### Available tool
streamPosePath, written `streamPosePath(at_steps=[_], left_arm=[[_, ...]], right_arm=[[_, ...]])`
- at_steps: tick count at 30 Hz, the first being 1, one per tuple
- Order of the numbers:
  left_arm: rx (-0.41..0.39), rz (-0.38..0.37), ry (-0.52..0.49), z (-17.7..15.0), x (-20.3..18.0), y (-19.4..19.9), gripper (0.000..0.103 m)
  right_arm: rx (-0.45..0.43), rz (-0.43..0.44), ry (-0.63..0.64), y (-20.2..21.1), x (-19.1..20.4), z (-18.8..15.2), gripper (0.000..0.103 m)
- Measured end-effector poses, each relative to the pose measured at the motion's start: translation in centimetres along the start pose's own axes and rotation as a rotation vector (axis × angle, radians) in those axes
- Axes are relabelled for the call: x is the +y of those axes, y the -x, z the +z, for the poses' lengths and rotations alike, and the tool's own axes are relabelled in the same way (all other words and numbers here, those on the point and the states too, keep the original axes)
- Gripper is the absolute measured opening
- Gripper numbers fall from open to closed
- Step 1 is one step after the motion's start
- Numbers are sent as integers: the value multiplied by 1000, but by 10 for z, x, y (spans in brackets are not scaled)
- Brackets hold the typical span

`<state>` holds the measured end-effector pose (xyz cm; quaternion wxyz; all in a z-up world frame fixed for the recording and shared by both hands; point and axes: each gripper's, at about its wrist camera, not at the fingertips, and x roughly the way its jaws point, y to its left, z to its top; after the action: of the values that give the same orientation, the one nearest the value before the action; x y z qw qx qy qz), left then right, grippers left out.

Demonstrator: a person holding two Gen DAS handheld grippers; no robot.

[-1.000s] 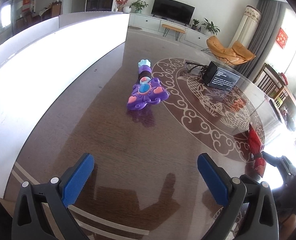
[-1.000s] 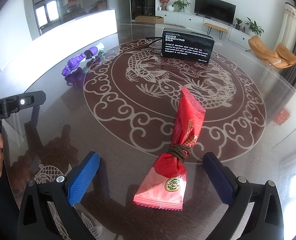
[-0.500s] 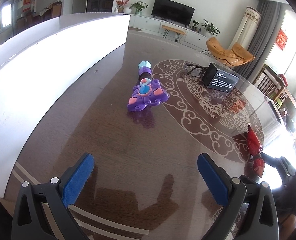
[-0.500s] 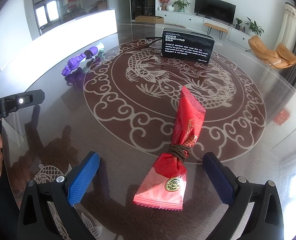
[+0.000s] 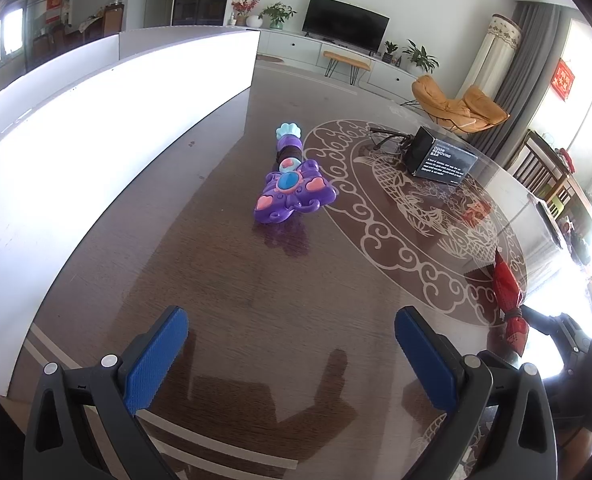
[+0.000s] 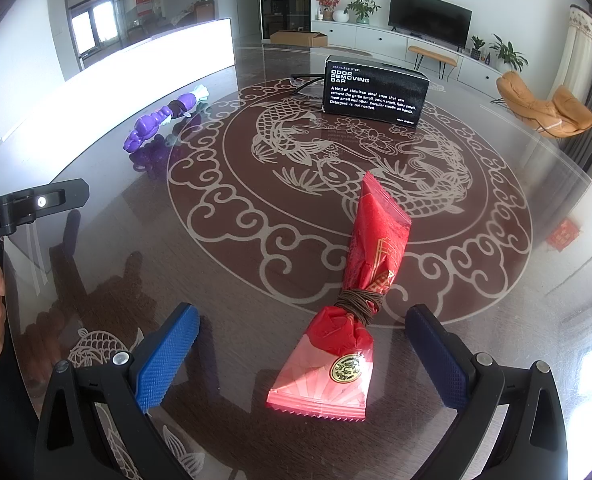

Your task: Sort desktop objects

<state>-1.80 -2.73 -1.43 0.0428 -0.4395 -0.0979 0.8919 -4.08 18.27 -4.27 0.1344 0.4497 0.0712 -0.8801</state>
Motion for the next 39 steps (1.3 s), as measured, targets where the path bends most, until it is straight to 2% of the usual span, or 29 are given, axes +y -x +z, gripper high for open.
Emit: streamPosePath(at_steps=[7, 12, 14, 17, 21, 24, 26, 27, 28, 29, 30, 31, 33, 35, 39], left_arm=[[-8, -6, 15, 3, 6, 4, 103], [-53, -51, 194, 7, 43, 15, 103], [-48, -76, 207, 9, 44, 14, 103], [-45, -84, 107, 16, 23, 7, 103], [-62, 32, -98, 57, -11, -17, 103], [10, 63, -128, 94, -18, -53, 103], [78, 119, -158, 108, -21, -82, 103], [102, 139, -181, 111, -23, -94, 97], [127, 150, -201, 111, -24, -104, 70], [93, 137, -204, 113, -24, -104, 56], [94, 134, -209, 114, -24, -105, 45], [95, 125, -211, 115, -23, -106, 27], [88, 94, -223, 109, -21, -102, 27], [70, 83, -230, 97, -15, -95, 27], [30, 7, -194, 78, 0, -73, 26]], right_arm=[[0, 0, 0, 0, 0, 0, 103], [0, 0, 0, 0, 0, 0, 103], [0, 0, 0, 0, 0, 0, 103], [0, 0, 0, 0, 0, 0, 103], [0, 1, 0, 0, 0, 0, 103], [-1, 11, 9, 0, 2, 0, 103], [0, 10, 14, 0, 4, 0, 103], [-1, 11, 13, 0, 3, 0, 103], [-3, 14, 9, 0, 3, 0, 103], [-9, 14, 0, 2, 1, 0, 103], [-26, 22, -15, 5, -3, -1, 103], [-50, 57, -40, 10, -8, -2, 103], [-42, 116, -121, 13, -22, -3, 103], [7, 99, -154, 10, -31, 2, 102], [52, 74, -88, -3, -25, 21, 92]])
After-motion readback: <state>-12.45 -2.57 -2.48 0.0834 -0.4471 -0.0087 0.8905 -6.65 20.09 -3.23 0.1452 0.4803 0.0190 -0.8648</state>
